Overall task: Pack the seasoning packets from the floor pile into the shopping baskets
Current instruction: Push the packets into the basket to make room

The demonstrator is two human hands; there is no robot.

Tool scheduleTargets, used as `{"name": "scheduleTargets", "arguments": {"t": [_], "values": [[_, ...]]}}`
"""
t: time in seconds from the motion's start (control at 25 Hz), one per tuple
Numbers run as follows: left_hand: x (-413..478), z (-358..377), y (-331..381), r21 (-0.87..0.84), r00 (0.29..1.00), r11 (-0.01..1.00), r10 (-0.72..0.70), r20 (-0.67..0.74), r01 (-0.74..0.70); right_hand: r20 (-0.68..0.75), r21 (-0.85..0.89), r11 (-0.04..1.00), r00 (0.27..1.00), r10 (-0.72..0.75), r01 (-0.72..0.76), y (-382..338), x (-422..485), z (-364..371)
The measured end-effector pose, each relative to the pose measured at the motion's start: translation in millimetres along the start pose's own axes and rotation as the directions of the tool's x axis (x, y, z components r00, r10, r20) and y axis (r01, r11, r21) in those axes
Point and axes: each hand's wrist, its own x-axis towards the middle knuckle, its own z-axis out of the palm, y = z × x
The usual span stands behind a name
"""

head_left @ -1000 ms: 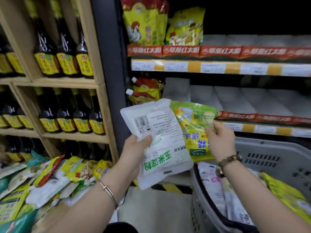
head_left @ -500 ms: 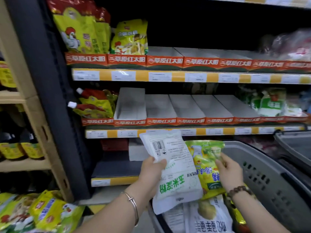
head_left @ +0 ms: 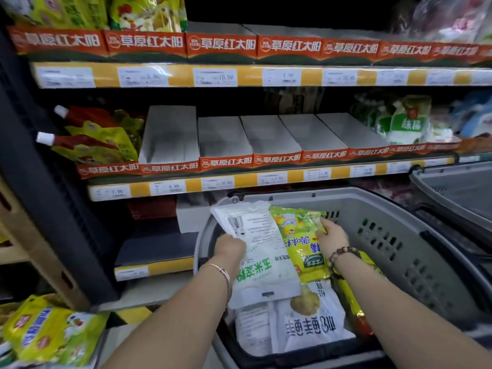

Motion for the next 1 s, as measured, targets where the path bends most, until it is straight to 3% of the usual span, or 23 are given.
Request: {"name": "scheduleTargets", "arguments": {"t": [0.08,0.16,0.32,0.4,0.44,0.52,0.6,0.76,0.88,1.0], "values": [[6,-2,-4,0.307,1.0,0.952,0.022,-0.008,-0.018,0.06,-0.069,0.997,0.998,-0.014,0.018,0,3,2],[4,-2,-9,0.468,0.997,0.881,0.066,0.028,-0.072,0.09,-0.153,0.987,0.996,-0.027,0.04,0,4,5],[-6,1,-8,0.389,0.976,0.915,0.173,-0.13,-0.11,0.066,-0.229,0.973,0.998,-0.018,0.033,5,-1,4],[-17,1,-5,0.437,0.924,0.875,0.322,-0.207,-0.207,0.001,-0.326,0.94,0.994,-0.106,0.1,7,-2,-2],[-23,3,-6,0.551,0.874,0.781,0.454,-0.176,-0.294,-0.041,-0.367,0.916,0.981,-0.188,0.16,5,-2,-3],[-29,12,-12,0.748,0.784,0.489,0.617,0.068,-0.45,-0.027,-0.412,0.844,0.921,-0.389,0.344,-1,-6,0],[-31,18,-16,0.812,0.826,0.348,0.498,0.263,-0.468,0.163,-0.47,0.748,0.879,-0.448,0.469,-8,-12,12],[-15,22,-22,0.87,0.919,0.302,0.192,0.344,-0.389,0.469,-0.601,0.692,0.877,-0.1,0.4,-1,-8,29],[-4,27,-28,0.888,0.936,0.308,0.021,0.353,-0.342,0.549,-0.596,0.7,0.836,-0.002,0.393,3,-3,34],[5,36,-28,0.917,0.94,0.251,-0.063,0.334,-0.309,0.556,-0.594,0.712,0.831,0.027,0.375,2,1,39]]}}
